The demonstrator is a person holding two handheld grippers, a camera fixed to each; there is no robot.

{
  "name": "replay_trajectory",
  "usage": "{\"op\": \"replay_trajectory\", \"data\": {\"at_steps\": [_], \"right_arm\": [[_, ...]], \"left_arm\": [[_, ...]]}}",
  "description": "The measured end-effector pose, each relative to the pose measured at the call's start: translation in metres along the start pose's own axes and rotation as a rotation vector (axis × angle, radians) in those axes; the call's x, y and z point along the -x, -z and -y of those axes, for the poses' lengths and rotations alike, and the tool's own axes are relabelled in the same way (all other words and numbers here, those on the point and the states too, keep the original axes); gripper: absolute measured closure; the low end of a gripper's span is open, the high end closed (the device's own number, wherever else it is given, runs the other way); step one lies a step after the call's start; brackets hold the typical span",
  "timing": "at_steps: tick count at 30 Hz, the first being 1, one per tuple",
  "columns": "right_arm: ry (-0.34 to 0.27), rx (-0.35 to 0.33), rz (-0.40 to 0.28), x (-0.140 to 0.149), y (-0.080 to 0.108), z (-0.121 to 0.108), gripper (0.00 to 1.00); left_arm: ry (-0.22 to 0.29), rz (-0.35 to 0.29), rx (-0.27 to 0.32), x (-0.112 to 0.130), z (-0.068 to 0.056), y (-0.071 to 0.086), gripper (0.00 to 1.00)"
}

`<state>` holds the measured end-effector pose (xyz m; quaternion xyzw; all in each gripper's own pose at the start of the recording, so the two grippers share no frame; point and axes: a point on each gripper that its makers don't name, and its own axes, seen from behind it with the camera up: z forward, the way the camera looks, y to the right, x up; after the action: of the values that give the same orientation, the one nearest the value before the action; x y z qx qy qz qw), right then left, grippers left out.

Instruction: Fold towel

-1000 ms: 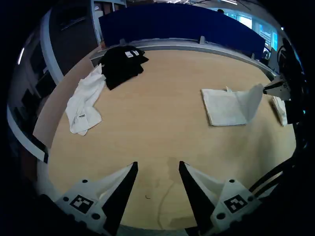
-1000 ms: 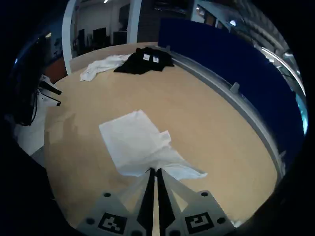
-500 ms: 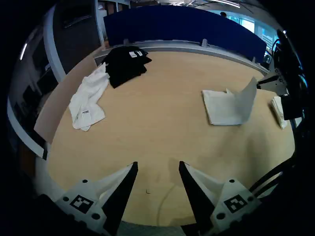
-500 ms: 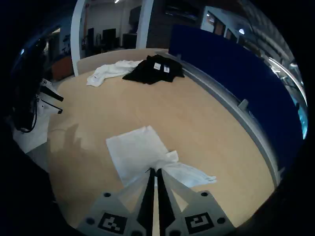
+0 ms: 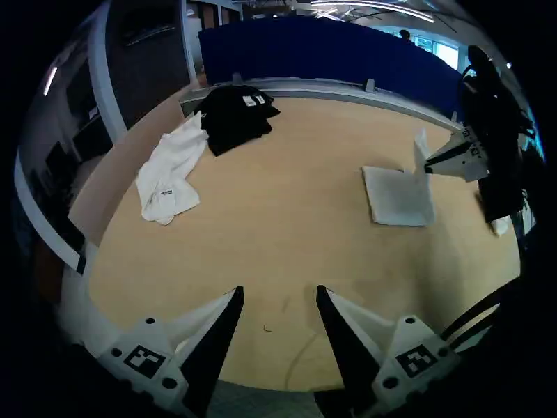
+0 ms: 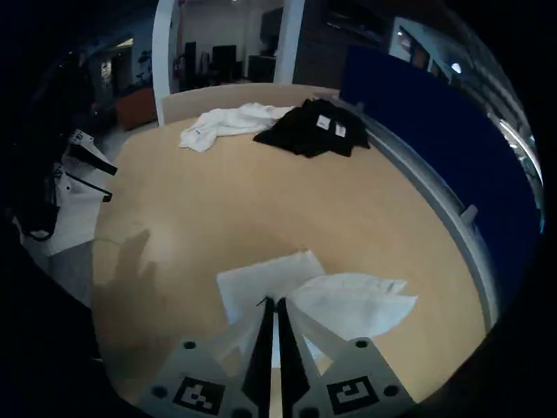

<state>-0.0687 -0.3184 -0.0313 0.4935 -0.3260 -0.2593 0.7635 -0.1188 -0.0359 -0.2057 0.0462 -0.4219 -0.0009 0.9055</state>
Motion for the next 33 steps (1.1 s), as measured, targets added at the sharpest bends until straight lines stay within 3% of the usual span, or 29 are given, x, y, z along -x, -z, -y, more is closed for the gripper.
{"op": "replay_trajectory", "data": {"at_steps": [8,11,17,22,28,33], "right_arm": [[0.012,-0.095,0.062,0.012,-0.056,0.035,0.96],[0.001,-0.113,0.086,0.02,-0.066,0.041,0.96],[-0.005,-0.112,0.094,0.024,-0.068,0.042,0.92],[-0.012,-0.102,0.092,0.022,-0.066,0.04,0.75],[-0.022,-0.086,0.078,0.019,-0.062,0.037,0.34],[-0.035,-0.074,0.069,0.02,-0.057,0.036,0.31]], "left_arm": [[0.025,0.002,-0.011,0.012,0.001,0.004,0.23],[0.037,0.003,-0.012,0.016,0.001,0.004,0.23],[0.048,0.005,-0.012,0.019,0.001,0.003,0.23],[0.045,0.004,-0.012,0.018,0.001,0.002,0.23],[0.041,0.004,-0.014,0.018,-0.001,0.003,0.24],[0.042,0.004,-0.012,0.017,-0.002,0.004,0.23]]}}
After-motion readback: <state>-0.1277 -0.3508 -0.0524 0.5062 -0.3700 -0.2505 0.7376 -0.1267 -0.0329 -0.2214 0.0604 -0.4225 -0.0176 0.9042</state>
